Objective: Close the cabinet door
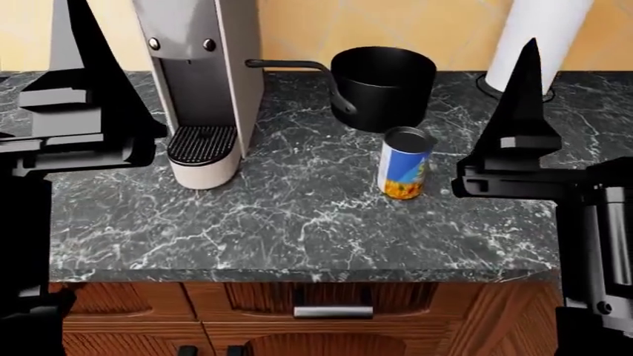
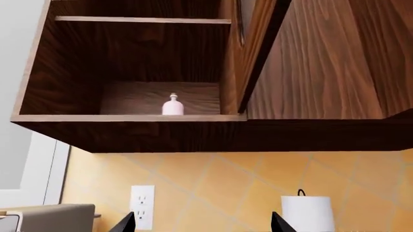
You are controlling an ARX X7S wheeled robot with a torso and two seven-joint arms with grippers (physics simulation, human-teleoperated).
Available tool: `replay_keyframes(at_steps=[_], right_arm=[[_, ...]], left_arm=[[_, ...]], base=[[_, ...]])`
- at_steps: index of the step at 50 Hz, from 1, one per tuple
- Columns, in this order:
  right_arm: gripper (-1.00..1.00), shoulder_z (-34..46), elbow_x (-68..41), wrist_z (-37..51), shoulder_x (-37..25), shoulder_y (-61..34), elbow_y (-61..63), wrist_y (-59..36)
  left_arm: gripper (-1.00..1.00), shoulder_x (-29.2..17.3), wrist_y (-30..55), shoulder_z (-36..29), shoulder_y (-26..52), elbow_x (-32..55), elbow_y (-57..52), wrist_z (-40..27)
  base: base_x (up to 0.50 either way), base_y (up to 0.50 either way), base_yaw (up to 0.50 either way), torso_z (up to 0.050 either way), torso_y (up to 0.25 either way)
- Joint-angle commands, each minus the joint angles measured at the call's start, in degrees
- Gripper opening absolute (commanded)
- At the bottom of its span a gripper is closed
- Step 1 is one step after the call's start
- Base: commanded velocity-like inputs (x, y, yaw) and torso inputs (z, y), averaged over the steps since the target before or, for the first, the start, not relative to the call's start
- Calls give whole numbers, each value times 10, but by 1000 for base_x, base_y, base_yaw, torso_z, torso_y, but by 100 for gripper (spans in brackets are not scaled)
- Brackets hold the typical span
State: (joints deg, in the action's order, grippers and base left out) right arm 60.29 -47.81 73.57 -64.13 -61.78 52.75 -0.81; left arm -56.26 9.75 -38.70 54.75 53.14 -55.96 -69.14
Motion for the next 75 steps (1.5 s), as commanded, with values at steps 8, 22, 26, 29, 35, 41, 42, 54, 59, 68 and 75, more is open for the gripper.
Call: replay_keyframes(at_steps=[8,22,26,29,35,41,42,54,59,68,75], right_arm=[[100,-3,-1,-6,0,10,-11,16],[100,-4,17,-3,0,11,-9,9],[100,-5,17,-4,1,11,-9,9],[100,-4,18,-5,2,12,-10,10],[100,-5,18,-6,2,14,-11,11],[100,-7,18,-6,1,17,-12,17],[100,-7,19,-7,1,19,-13,18],[100,-13,19,-3,-7,20,-12,24],[100,-14,20,-4,-6,21,-12,23],[100,-14,21,-7,-4,22,-13,22],[100,-15,21,-8,-3,23,-14,22]], left_arm=[[100,-2,3,-2,5,-2,1,-1],[100,-3,3,-2,8,2,2,-2],[100,-4,4,-2,9,2,3,-4],[100,-3,2,-2,9,3,4,-2],[100,-4,-5,0,7,4,5,1],[100,-6,-9,3,5,8,7,-2],[100,-7,-6,3,7,9,6,-4],[100,-11,-11,8,8,9,5,-8],[100,-12,-3,7,12,9,7,-12],[100,-10,0,4,14,6,5,-10],[100,-11,0,3,14,6,4,-9]], base=[[500,0,0,0,1],[164,0,0,0,1],[0,0,0,0,0],[0,0,0,0,0],[0,0,0,0,0],[0,0,0,0,0],[0,0,0,0,0],[0,0,0,5,0],[0,0,0,48,0],[0,0,0,50,0],[0,0,0,50,0]])
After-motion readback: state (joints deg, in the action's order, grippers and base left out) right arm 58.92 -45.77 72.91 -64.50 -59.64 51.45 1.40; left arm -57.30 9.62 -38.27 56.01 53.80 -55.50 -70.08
